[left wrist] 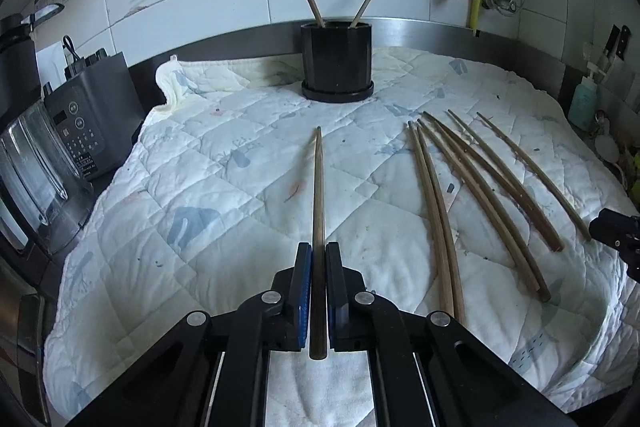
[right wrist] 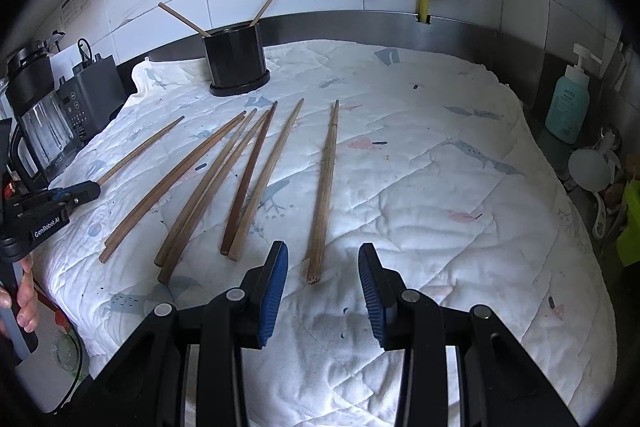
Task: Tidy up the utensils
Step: 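Grasp a chopstick with the right tool while the left tool holds its own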
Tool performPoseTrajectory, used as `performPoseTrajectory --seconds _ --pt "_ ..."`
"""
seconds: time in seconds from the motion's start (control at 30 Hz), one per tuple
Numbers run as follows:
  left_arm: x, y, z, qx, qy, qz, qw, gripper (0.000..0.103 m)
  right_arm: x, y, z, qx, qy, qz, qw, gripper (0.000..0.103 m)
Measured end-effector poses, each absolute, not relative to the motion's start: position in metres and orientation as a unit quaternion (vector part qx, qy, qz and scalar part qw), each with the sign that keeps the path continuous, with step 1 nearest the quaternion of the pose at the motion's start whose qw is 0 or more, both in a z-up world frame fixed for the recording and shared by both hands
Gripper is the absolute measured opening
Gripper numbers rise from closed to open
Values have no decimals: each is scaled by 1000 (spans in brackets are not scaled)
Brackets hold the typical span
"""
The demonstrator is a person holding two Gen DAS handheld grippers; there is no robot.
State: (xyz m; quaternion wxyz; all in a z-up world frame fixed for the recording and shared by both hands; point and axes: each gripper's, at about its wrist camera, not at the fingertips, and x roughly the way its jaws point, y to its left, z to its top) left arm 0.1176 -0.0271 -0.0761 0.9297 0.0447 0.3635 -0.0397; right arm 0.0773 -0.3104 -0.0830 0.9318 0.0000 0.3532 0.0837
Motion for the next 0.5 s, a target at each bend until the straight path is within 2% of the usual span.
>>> performPoseTrajectory --seconds 0.2,0.37,0.5 --pt "119 -27 -47 48 337 -50 939 6 82 -309 -87 10 350 87 933 39" --pt "125 -22 -35 34 332 -55 941 6 88 -304 -95 10 349 85 933 32" --pt "129 -19 -31 23 332 -61 941 6 95 -303 -99 15 342 78 936 30"
